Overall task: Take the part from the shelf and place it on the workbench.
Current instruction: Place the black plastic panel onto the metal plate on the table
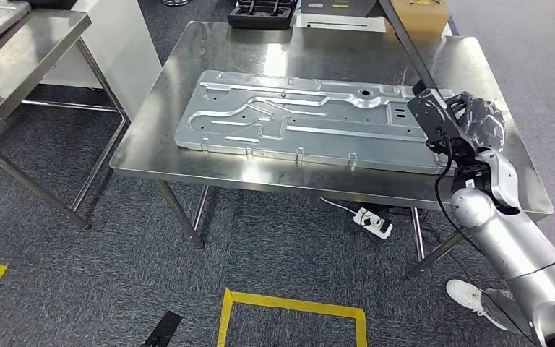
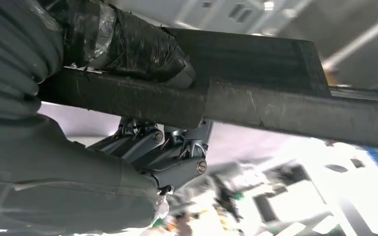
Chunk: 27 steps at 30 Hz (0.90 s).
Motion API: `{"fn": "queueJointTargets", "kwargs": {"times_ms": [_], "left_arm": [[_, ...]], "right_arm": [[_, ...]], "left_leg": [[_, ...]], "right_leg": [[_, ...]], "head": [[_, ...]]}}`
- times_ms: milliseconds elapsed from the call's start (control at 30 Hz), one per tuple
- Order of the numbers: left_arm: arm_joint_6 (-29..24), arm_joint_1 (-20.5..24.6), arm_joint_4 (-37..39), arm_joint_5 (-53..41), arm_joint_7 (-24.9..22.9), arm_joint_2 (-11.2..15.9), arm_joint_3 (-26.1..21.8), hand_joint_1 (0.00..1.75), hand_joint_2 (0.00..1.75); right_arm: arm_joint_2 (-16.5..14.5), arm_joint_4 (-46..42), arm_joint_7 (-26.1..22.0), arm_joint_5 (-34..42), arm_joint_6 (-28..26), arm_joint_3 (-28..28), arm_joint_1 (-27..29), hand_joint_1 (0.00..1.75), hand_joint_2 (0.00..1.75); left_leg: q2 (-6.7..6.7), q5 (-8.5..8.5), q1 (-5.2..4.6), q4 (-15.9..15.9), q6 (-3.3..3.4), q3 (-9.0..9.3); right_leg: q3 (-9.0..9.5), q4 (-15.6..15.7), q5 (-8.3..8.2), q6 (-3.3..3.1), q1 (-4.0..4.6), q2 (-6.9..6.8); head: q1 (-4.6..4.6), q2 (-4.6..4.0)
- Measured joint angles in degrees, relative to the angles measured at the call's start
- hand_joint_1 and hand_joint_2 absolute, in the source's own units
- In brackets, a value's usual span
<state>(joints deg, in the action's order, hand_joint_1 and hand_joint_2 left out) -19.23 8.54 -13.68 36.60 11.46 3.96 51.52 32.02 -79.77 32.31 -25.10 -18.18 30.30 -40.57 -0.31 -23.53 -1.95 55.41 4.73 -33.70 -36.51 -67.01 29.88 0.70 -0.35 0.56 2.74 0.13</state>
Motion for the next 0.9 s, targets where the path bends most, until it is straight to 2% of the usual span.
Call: {"fn": "queueJointTargets", "kwargs": {"times_ms": [33, 67, 100, 133, 200, 233, 267, 333, 367, 433, 467, 567, 600, 633, 667, 700, 733, 767, 800, 867, 900], "left_arm": [[0.1, 0.0, 0.0, 0.0, 0.0, 0.0, 0.0, 0.0, 1.75], [0.1, 0.0, 0.0, 0.0, 0.1, 0.0, 0.0, 0.0, 1.75], [0.2, -0.1, 0.0, 0.0, 0.1, 0.0, 0.0, 0.0, 1.75], [0.3, -0.2, 0.0, 0.0, 0.2, 0.0, 0.0, 0.0, 1.75], [0.4, -0.3, 0.0, 0.0, 0.3, 0.0, 0.0, 0.0, 1.75], [0.5, -0.2, 0.0, 0.0, 0.4, 0.1, 0.0, 0.0, 1.75], [0.5, -0.1, 0.0, 0.1, 0.4, 0.3, 0.0, 0.0, 1.75], [0.6, 0.0, 0.0, 0.2, 0.5, 0.4, 0.0, 0.0, 1.75], [0.6, -0.1, 0.0, 0.2, 0.5, 0.4, 0.1, 0.0, 1.75], [0.6, -0.2, 0.0, 0.3, 0.6, 0.4, 0.1, 0.0, 1.75], [0.6, -0.2, 0.0, 0.3, 0.6, 0.4, 0.1, 0.0, 1.75], [0.6, -0.3, 0.0, 0.4, 0.6, 0.4, 0.1, 0.0, 1.75], [0.6, -0.4, 0.0, 0.4, 0.6, 0.4, 0.1, 0.0, 1.75], [0.6, -0.5, 0.0, 0.4, 0.6, 0.4, 0.1, 0.0, 1.75], [0.7, -0.5, 0.0, 0.4, 0.6, 0.3, 0.1, 0.0, 1.75], [0.7, -0.5, 0.0, 0.4, 0.6, 0.4, 0.1, 0.0, 1.75], [0.7, -0.5, 0.0, 0.4, 0.6, 0.4, 0.1, 0.0, 1.75], [0.7, -0.5, 0.0, 0.4, 0.6, 0.5, 0.1, 0.0, 1.75], [0.7, -0.5, 0.0, 0.4, 0.6, 0.5, 0.1, 0.0, 1.75], [0.7, -0.5, 0.0, 0.4, 0.6, 0.7, 0.1, 0.0, 1.75], [0.7, -0.5, 0.0, 0.4, 0.6, 0.8, 0.1, 0.0, 1.75]], "right_arm": [[-0.1, 0.1, -1.2, -0.1, 0.9, 0.1, 0.0, 1.75, 1.75], [-0.1, 0.3, -2.2, -0.1, 1.9, 0.3, 0.1, 1.75, 1.75], [-0.3, 0.4, -3.2, 0.0, 3.1, 0.6, 0.1, 1.75, 1.75], [-0.4, 0.5, -4.2, 0.1, 4.4, 0.9, 0.2, 1.75, 1.75], [-0.8, 0.6, -5.9, 0.1, 7.4, 1.6, 0.0, 1.75, 1.75], [-1.1, 0.7, -6.5, 0.0, 8.7, 2.1, -0.3, 1.75, 1.75], [-1.4, 0.7, -7.0, -0.1, 9.6, 2.6, -0.6, 1.75, 1.75], [-1.9, 0.6, -7.3, -0.3, 10.5, 3.3, -0.8, 1.75, 1.75], [-2.1, 0.6, -7.3, -0.3, 10.6, 3.5, -0.9, 1.75, 1.75], [-2.3, 0.4, -7.3, -0.4, 10.6, 3.6, -1.2, 1.75, 1.75], [-2.5, 0.4, -7.3, -0.4, 10.6, 3.7, -1.5, 1.75, 1.75], [-2.8, 0.4, -7.4, -0.5, 10.7, 4.0, -2.0, 1.75, 1.75], [-2.9, 0.4, -7.5, -0.5, 10.8, 4.2, -2.0, 1.75, 1.75], [-3.0, 0.4, -7.7, -0.5, 11.1, 4.3, -2.0, 1.75, 1.75], [-3.1, 0.4, -8.1, -0.6, 11.7, 4.4, -2.1, 1.75, 1.75], [-3.4, 0.4, -8.5, -0.7, 12.6, 4.6, -2.3, 1.75, 1.75], [-3.7, 0.3, -9.0, -1.1, 13.5, 5.0, -2.6, 1.75, 1.75], [-4.1, 0.3, -9.3, -1.7, 14.6, 5.6, -3.0, 1.75, 1.75], [-4.5, 0.2, -9.5, -2.5, 15.5, 6.4, -3.4, 1.75, 1.75], [-5.1, 0.2, -9.3, -4.6, 17.0, 8.2, -3.8, 1.75, 1.75], [-5.4, 0.1, -9.1, -5.8, 17.6, 9.1, -3.9, 1.75, 1.75]], "left_leg": [[-0.02, -0.19, 0.09, 0.0, -0.06, 0.15], [-0.06, -0.48, 0.22, 0.1, -0.23, 0.36], [-0.13, -0.85, 0.44, 0.2, -0.49, 0.62], [-0.24, -1.32, 0.75, 0.5, -0.85, 0.95], [-0.45, -2.56, 1.41, 1.5, -1.86, 1.43], [-0.53, -3.17, 1.66, 2.2, -2.4, 1.44], [-0.59, -3.72, 1.74, 2.8, -2.87, 1.2], [-0.66, -4.43, 1.76, 3.7, -3.54, 0.88], [-0.67, -4.73, 1.8, 3.9, -3.83, 0.74], [-0.47, -5.32, 1.96, 5.9, -4.33, -0.13], [-0.33, -6.07, 2.06, 8.5, -4.52, -1.62], [-0.13, -9.39, 2.08, 19.0, -4.64, -8.6], [-0.13, -9.48, 2.03, 20.6, -4.45, -10.19], [-0.13, -8.38, 1.94, 20.0, -4.12, -10.74], [-0.13, -6.2, 1.76, 17.4, -3.69, -10.25], [-0.13, -3.3, 1.49, 13.3, -3.18, -8.98], [-0.13, -1.16, 1.12, 9.5, -2.72, -7.64], [-0.12, -0.11, 0.74, 6.4, -2.36, -6.46], [-0.12, 0.25, 0.41, 4.5, -2.03, -5.64], [-0.12, -0.24, 0.15, 2.8, -1.48, -4.42], [-0.11, 0.12, 0.21, 2.0, -1.25, -3.52]], "right_leg": [[-2.07, -3.3, 1.33, 0.36, -0.26, 0.0], [-3.86, -5.6, 1.88, 0.77, -0.61, -0.02], [-4.86, -6.3, 1.4, 1.2, -0.99, -0.04], [-4.84, -4.9, -0.3, 1.7, -1.42, -0.06], [-2.85, 1.4, -4.94, 2.94, -2.17, -0.03], [-2.04, 4.4, -5.79, 3.11, -2.26, 0.01], [-1.57, 6.0, -6.16, 2.81, -2.22, 0.0], [-1.62, 6.3, -5.22, 1.28, -1.86, -0.12], [-1.42, 5.9, -5.42, 0.57, -1.79, -0.2], [-0.95, 5.9, -5.04, -0.31, -1.61, -0.28], [-0.57, 5.9, -4.85, -0.66, -1.49, -0.31], [0.52, 5.9, -3.81, -1.27, -0.82, -0.31], [1.02, 5.9, -3.4, -1.38, -0.59, -0.29], [1.61, 5.9, -2.95, -1.46, -0.38, -0.26], [2.29, 5.9, -2.47, -1.51, -0.24, -0.23], [2.96, 6.0, -1.97, -1.52, -0.17, -0.2], [3.6, 6.1, -1.53, -1.46, -0.14, -0.15], [4.06, 6.3, -1.19, -1.33, -0.2, -0.05], [4.45, 6.7, -1.0, -1.11, -0.27, 0.06], [5.22, 7.3, -1.26, -0.58, -0.35, 0.22], [5.5, 7.2, -1.24, -0.4, -0.41, 0.17]], "head": [[-0.01, 0.0], [0.0, 0.0], [-0.01, 0.0], [0.0, 0.0], [-0.05, 0.0], [-0.24, 0.0], [-0.36, 0.0], [-0.37, 0.0], [-0.2, 0.0], [0.03, 0.0], [0.08, 0.0], [0.21, 0.0], [0.22, 0.0], [0.21, 0.0], [0.2, 0.0], [0.2, 0.0], [0.17, 0.0], [0.16, 0.0], [0.21, 0.0], [0.26, 0.0], [0.28, 0.0]]}}
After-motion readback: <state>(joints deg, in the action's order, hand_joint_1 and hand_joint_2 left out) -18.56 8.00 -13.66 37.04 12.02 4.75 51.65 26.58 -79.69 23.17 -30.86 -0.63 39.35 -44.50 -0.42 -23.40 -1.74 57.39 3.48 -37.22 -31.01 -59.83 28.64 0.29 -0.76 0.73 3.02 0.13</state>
